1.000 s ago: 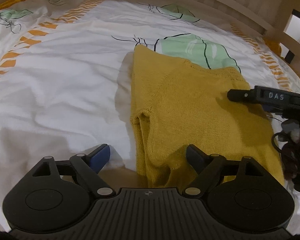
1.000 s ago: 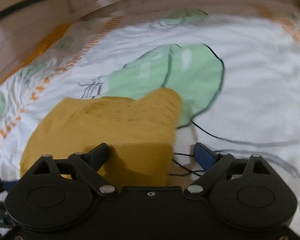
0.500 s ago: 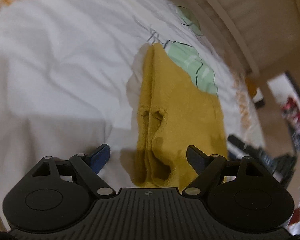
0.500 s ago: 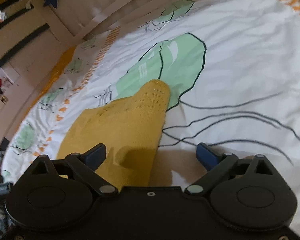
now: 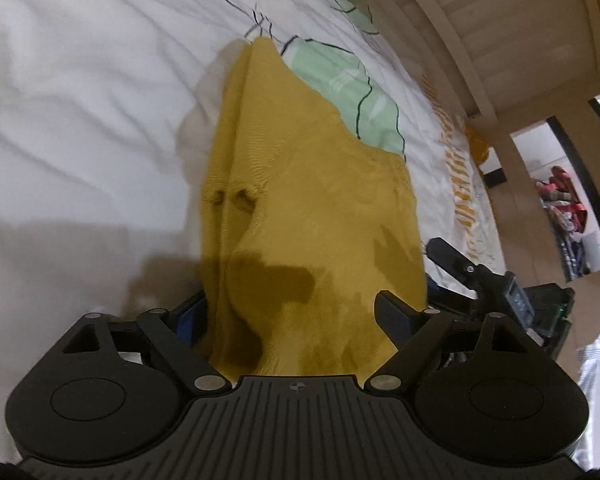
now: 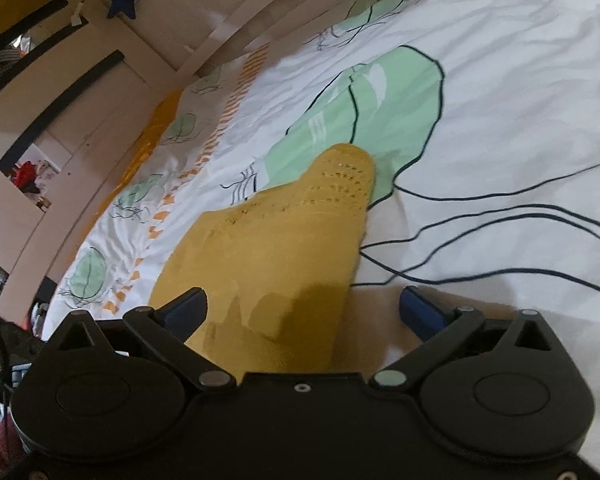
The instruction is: Fold small clothes
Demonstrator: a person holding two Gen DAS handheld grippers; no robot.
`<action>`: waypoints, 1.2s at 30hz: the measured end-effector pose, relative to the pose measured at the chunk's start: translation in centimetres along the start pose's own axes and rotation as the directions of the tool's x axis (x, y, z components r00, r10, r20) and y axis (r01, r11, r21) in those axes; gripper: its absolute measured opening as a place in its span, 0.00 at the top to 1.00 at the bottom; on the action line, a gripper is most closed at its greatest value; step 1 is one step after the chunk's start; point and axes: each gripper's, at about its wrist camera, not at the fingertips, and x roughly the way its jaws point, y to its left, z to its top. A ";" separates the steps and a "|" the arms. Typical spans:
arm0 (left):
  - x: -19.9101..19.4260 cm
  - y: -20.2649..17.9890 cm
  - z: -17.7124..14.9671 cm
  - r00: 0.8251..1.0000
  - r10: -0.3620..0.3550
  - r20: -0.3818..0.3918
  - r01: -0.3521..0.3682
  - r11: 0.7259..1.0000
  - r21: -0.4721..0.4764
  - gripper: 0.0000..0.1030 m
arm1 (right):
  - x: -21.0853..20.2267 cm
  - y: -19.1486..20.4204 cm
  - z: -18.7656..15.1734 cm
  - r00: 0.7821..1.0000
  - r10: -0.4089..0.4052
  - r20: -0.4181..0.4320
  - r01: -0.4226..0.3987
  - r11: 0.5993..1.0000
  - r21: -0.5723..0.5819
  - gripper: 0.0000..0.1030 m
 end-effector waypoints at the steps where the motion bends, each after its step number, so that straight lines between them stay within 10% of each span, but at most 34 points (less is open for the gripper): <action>1: 0.3 0.0 0.2 1.000 -0.009 -0.006 0.009 1.000 0.000 0.17 | 0.3 0.0 0.1 1.000 0.006 0.000 -0.006 1.000 -0.002 0.00; 8: 1.7 -0.8 0.7 0.999 -0.044 -0.026 0.046 0.998 0.043 0.01 | 2.6 0.2 1.1 0.998 0.055 0.000 -0.055 0.998 -0.002 0.00; 25: 1.0 -1.4 -1.5 0.990 -0.127 -0.061 0.132 0.987 0.093 0.09 | 3.9 0.1 1.7 0.984 0.170 -0.043 -0.171 0.985 -0.013 0.00; 30: 1.0 -0.6 -1.4 0.987 -0.143 -0.069 0.146 0.988 0.046 0.35 | 3.6 0.5 1.4 0.984 0.170 -0.057 -0.174 0.983 -0.053 0.00; 32: 1.0 -0.3 -1.5 0.990 -0.121 -0.073 0.124 0.991 0.044 0.64 | 3.6 0.5 1.5 0.982 0.176 -0.072 -0.179 0.983 -0.047 0.05; 34: 1.2 0.4 -1.6 0.988 -0.122 -0.092 0.123 0.992 0.006 0.83 | 3.9 0.4 1.8 0.984 0.146 -0.104 -0.150 0.988 -0.030 0.43; 36: 1.5 1.2 -1.9 0.979 -0.171 -0.111 0.163 0.984 -0.071 0.86 | 3.6 -0.1 1.8 0.982 0.145 -0.120 -0.145 0.989 0.006 0.53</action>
